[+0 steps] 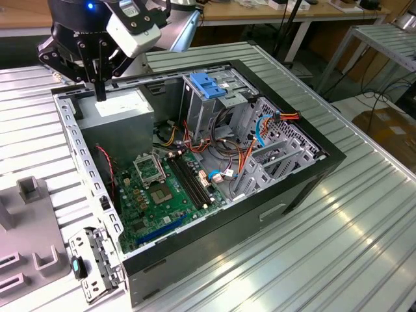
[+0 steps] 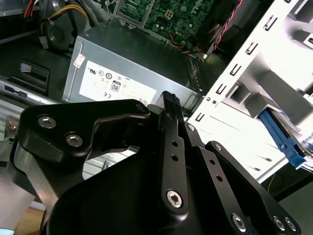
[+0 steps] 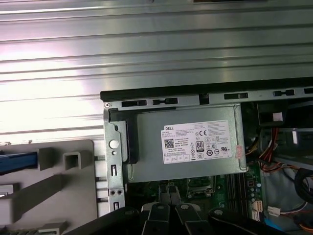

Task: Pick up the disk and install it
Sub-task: 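Reach for the disk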

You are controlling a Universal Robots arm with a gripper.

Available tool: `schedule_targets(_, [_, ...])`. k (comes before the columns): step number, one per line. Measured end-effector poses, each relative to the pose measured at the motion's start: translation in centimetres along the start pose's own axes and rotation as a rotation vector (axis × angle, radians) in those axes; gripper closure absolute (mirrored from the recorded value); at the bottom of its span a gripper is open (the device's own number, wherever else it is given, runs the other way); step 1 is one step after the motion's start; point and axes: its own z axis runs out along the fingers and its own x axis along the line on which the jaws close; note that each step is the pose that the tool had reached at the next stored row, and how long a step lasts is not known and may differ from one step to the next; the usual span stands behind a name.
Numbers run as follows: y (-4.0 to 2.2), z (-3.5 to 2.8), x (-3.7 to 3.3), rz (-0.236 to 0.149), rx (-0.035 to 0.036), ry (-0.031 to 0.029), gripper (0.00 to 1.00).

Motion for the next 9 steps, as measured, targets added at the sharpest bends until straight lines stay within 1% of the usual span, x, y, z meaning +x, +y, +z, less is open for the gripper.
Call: schedule_targets(9, [-0.05, -0.01, 0.67, 0.000, -0.0001, 0.0000, 0.89])
